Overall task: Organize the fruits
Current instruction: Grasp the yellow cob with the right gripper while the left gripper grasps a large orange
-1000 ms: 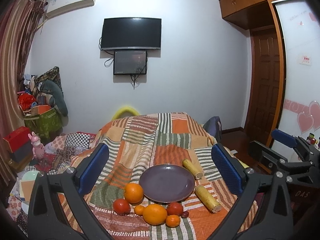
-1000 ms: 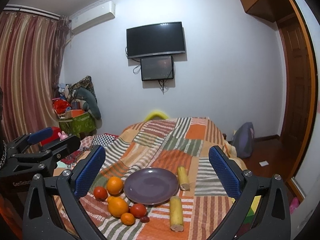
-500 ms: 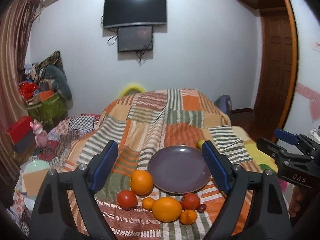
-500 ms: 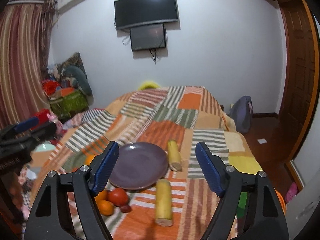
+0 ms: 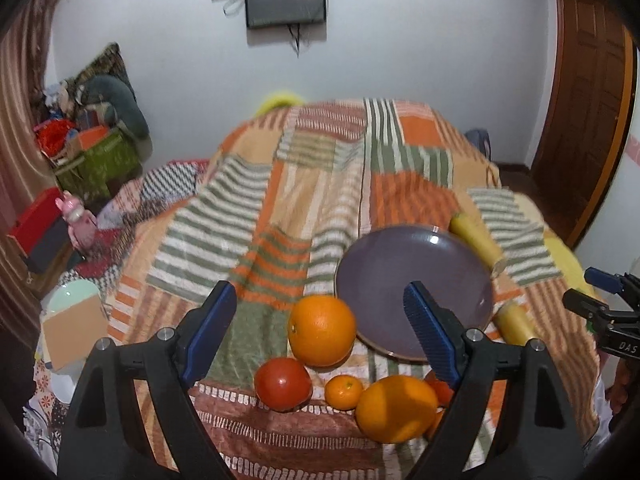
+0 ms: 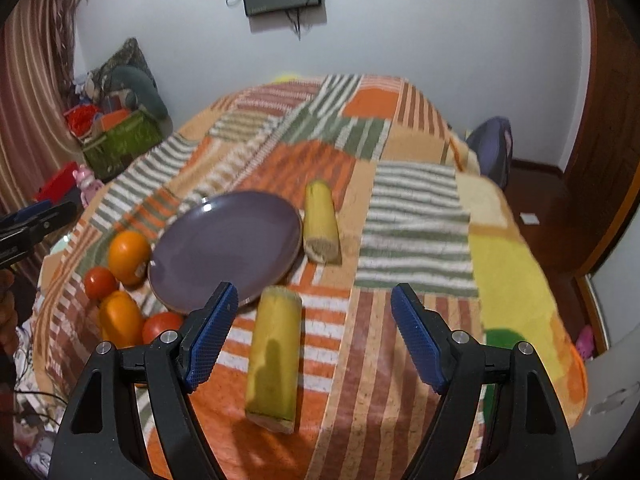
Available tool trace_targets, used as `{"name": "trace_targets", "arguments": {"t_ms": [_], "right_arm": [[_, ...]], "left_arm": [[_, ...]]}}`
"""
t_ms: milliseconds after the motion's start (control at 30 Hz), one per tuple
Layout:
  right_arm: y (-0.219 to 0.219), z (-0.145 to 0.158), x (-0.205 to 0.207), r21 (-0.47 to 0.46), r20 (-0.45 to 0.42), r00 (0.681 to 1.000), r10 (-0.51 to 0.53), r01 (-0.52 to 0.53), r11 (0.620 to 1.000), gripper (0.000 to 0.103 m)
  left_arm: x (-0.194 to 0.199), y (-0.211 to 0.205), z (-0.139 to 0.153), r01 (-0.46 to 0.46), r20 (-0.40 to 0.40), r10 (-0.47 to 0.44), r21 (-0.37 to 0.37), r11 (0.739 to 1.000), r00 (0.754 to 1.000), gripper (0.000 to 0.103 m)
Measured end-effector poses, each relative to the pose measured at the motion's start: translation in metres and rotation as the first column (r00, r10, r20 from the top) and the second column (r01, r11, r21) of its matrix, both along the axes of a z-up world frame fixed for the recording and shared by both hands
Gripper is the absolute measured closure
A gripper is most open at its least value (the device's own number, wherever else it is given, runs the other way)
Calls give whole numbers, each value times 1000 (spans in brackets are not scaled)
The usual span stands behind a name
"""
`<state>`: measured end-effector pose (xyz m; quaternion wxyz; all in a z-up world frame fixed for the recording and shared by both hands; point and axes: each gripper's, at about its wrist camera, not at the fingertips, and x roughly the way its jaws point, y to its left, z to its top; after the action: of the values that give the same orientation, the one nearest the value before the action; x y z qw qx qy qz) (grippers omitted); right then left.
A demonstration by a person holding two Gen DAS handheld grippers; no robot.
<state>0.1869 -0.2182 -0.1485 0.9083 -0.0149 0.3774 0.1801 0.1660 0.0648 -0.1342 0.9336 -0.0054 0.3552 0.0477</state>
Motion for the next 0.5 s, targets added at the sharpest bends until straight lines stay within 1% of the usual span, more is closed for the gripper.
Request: {"name": "trace_targets", "arguments": {"t_ms": [167, 233, 333, 400, 467, 500], "right_arm": [[3, -18, 12, 12, -73, 997, 20, -19, 1000, 26], [5, -24, 14, 17, -99, 995, 29, -27, 999, 26], [10, -33, 19, 12, -128, 991, 40, -39, 999, 26], [13, -40, 21, 12, -150, 987, 49, -48, 999, 26], [15, -45, 24, 11, -164, 985, 55, -54, 999, 31], [17, -48, 25, 10, -178, 982, 59, -59, 998, 37]], "left_arm": [[22, 5, -30, 37, -103, -39, -19, 999, 994, 17], [32, 9, -43, 39, -150, -44, -39, 998, 988, 17], [42, 16, -57, 32, -188, -45, -72, 997, 981, 17], [47, 21, -64, 22, -208, -39, -80, 997, 977, 17], [50, 26, -71, 14, -221, -33, -87, 996, 975, 17], [51, 27, -73, 12, -225, -32, -91, 996, 974, 17]]}}
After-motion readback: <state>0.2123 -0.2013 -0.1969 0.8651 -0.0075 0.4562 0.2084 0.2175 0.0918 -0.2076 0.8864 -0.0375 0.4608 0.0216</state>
